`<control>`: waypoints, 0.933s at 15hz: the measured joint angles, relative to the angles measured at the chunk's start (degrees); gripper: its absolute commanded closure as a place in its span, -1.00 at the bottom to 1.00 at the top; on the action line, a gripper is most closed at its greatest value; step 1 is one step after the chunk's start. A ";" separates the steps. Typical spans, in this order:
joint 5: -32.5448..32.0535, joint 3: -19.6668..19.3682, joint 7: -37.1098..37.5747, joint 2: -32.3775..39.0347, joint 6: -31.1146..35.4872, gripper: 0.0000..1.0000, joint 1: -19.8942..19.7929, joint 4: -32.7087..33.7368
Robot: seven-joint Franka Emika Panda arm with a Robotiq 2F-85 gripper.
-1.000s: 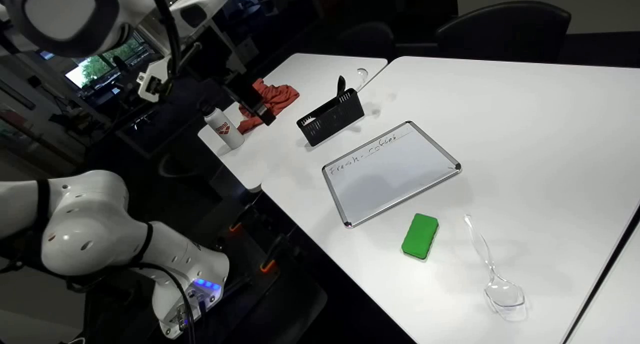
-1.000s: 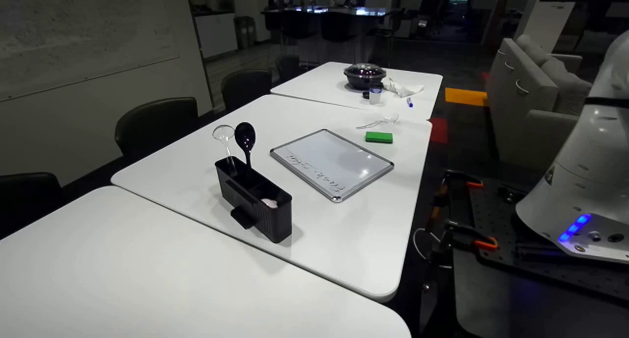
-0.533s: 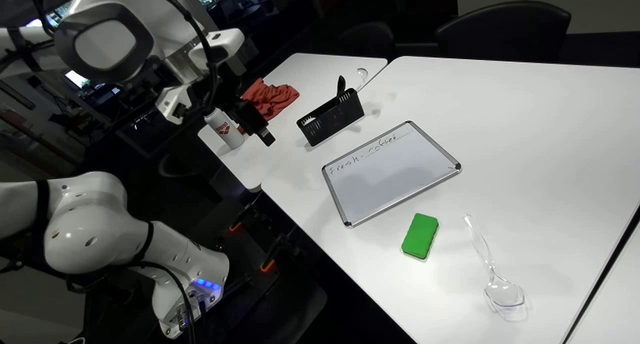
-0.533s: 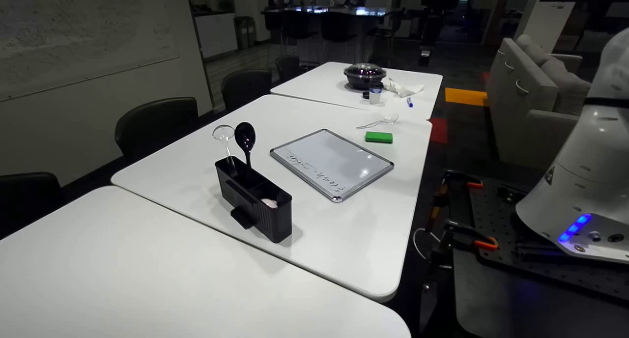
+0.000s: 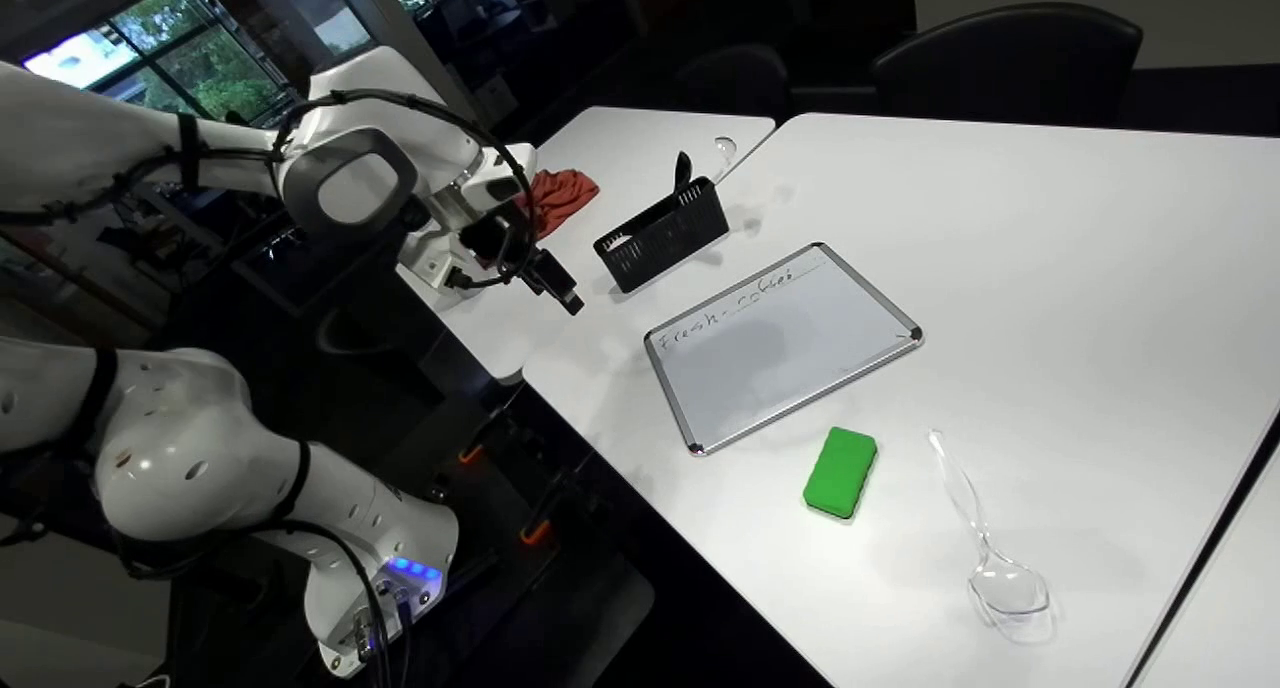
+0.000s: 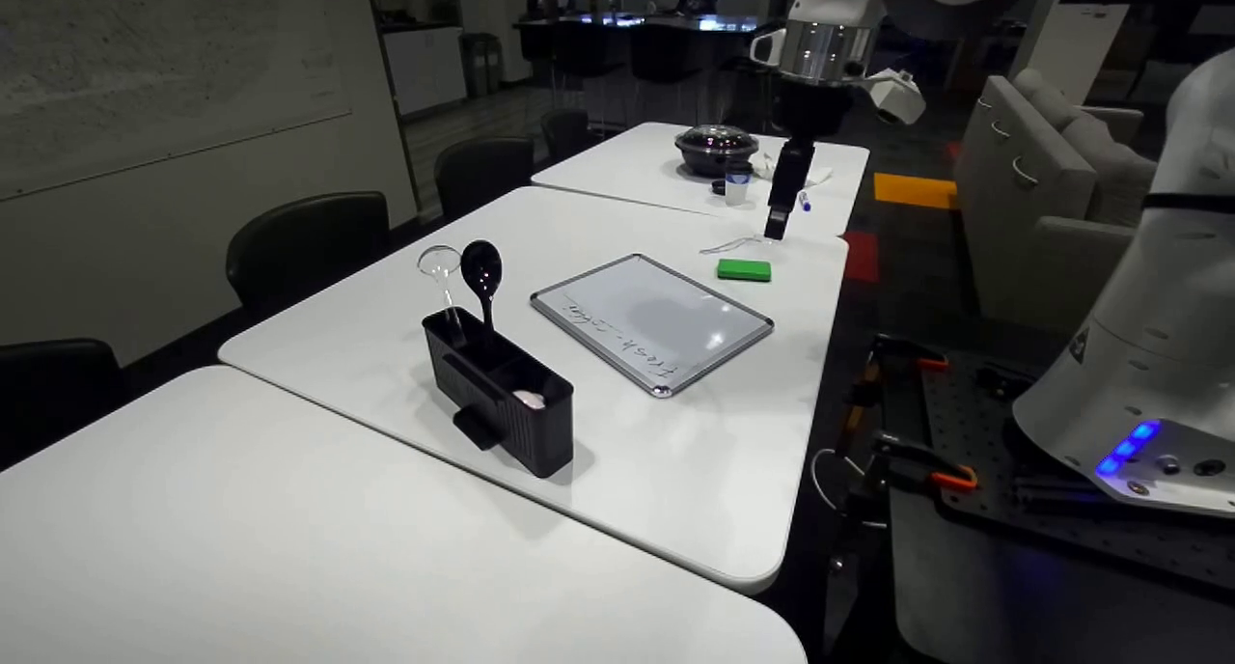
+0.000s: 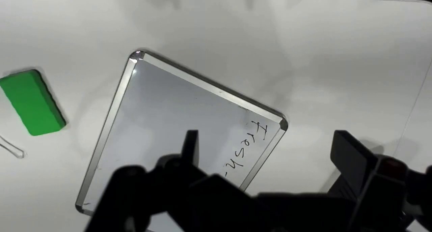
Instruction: Place the board straight
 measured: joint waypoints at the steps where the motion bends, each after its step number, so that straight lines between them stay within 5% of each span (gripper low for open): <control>1: 0.47 1.29 2.05 3.07 3.52 -1.00 0.29 0.00; 4: 0.50 4.07 5.64 9.87 8.31 -1.00 0.63 0.31; 9: 0.50 4.30 5.68 10.93 8.39 -1.00 0.62 0.91; 10: 0.38 4.69 6.05 11.27 8.39 -0.50 0.62 1.03; 14: -0.32 8.00 12.53 14.89 10.16 0.00 0.75 2.16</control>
